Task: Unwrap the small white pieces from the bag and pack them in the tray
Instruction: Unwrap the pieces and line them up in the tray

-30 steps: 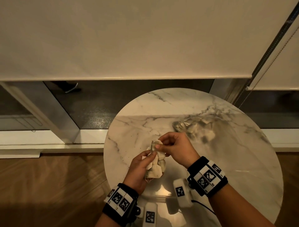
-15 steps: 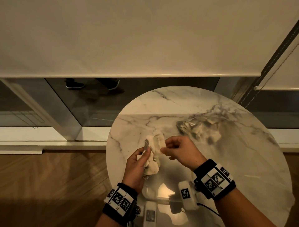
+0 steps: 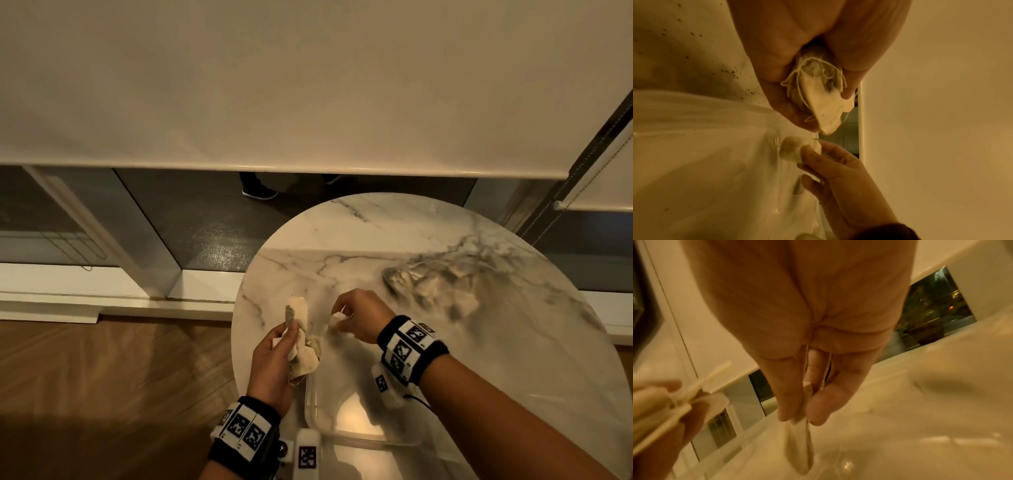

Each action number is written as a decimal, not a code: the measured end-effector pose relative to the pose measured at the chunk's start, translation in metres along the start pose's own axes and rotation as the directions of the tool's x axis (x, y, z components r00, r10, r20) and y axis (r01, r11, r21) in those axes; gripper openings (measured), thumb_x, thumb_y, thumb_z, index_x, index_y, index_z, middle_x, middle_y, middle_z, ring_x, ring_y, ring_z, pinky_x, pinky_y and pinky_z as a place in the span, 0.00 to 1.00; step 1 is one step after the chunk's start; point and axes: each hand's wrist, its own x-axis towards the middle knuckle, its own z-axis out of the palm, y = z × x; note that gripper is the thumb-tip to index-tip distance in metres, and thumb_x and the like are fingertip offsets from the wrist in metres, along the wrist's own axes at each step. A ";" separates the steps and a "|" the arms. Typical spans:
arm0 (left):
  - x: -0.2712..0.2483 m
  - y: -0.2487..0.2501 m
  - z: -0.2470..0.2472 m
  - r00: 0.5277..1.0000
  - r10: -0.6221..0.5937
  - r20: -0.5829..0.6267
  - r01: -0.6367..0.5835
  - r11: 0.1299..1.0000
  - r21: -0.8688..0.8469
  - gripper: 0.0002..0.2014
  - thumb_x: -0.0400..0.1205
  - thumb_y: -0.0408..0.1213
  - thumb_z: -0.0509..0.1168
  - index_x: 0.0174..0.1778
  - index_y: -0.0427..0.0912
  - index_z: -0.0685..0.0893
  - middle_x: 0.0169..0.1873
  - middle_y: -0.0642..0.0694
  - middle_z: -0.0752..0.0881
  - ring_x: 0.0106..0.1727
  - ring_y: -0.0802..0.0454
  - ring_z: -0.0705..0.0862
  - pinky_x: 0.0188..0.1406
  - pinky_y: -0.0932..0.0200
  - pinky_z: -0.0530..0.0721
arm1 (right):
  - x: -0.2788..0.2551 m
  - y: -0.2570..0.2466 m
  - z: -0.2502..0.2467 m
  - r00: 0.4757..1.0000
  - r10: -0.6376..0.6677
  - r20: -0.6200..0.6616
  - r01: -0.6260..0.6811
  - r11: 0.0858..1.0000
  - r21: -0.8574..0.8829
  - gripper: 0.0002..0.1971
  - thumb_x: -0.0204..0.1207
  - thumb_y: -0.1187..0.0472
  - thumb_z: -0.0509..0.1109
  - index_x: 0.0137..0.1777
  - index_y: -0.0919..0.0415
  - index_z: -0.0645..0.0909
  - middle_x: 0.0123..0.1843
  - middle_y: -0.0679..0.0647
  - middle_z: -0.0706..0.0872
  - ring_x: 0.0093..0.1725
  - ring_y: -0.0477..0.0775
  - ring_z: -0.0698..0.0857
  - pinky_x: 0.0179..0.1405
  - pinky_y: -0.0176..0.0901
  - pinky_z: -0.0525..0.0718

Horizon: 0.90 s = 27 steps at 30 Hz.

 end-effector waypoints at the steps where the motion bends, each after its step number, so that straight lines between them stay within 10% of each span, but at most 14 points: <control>1: 0.001 0.000 -0.001 1.000 0.003 -0.005 -0.003 1.000 -0.010 0.15 0.82 0.37 0.70 0.61 0.33 0.84 0.40 0.38 0.89 0.41 0.45 0.89 0.39 0.54 0.90 | 0.005 -0.001 0.005 1.000 0.010 0.023 -0.009 1.000 -0.010 0.13 0.72 0.61 0.81 0.56 0.54 0.89 0.45 0.47 0.83 0.41 0.47 0.83 0.37 0.36 0.83; 16: 0.001 -0.004 -0.010 1.000 -0.010 -0.009 0.010 1.000 -0.020 0.15 0.81 0.37 0.71 0.60 0.34 0.83 0.45 0.33 0.84 0.47 0.40 0.86 0.40 0.51 0.91 | 0.018 -0.002 0.021 0.998 -0.061 -0.032 0.041 0.899 -0.436 0.14 0.78 0.55 0.69 0.62 0.46 0.83 0.59 0.53 0.88 0.58 0.60 0.87 0.54 0.48 0.85; 27: -0.003 -0.004 -0.008 1.000 0.003 0.008 -0.003 0.999 -0.037 0.14 0.83 0.36 0.70 0.61 0.31 0.83 0.43 0.33 0.86 0.43 0.42 0.88 0.38 0.52 0.90 | 0.019 -0.008 0.019 0.979 -0.138 -0.149 0.064 0.906 -0.418 0.12 0.77 0.64 0.68 0.60 0.62 0.79 0.53 0.62 0.87 0.52 0.67 0.86 0.47 0.52 0.86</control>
